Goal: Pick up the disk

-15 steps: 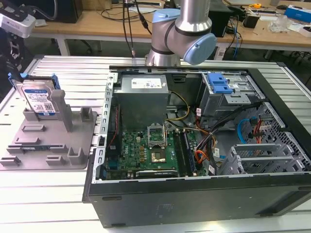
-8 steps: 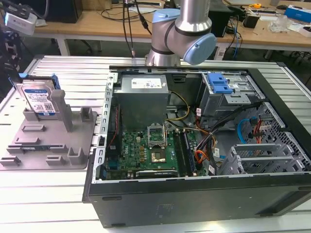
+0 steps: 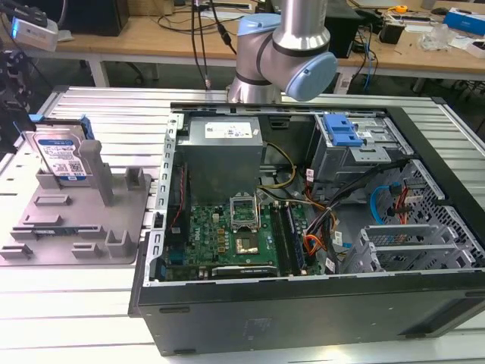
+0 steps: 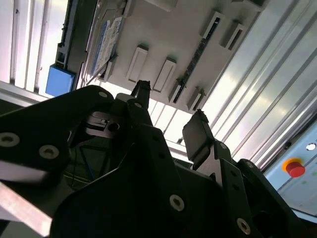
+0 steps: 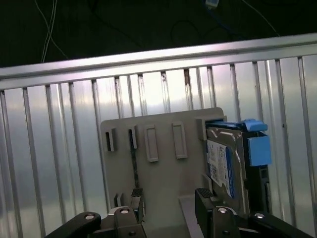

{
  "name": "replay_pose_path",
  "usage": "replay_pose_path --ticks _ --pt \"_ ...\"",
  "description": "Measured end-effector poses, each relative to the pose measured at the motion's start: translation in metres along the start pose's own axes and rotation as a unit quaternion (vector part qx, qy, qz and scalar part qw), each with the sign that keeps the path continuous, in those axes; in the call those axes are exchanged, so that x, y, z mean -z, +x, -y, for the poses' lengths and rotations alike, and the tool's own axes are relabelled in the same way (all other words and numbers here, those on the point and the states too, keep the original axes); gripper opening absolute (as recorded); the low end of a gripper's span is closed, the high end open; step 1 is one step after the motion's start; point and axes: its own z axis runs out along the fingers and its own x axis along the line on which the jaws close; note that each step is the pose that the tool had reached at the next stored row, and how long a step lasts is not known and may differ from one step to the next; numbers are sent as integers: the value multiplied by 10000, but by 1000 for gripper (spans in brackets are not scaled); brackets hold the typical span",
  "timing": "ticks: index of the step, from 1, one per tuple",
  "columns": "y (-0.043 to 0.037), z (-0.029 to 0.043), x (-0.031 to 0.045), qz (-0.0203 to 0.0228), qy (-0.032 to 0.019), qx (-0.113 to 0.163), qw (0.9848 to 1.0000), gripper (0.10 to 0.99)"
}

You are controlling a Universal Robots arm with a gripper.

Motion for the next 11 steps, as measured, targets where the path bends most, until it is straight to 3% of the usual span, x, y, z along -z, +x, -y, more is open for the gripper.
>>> replay_pose_path --ticks 9,11 --pt "-13 -7 1 -4 1 7 10000 541" --pt "-150 -30 0 -12 3 43 10000 541"
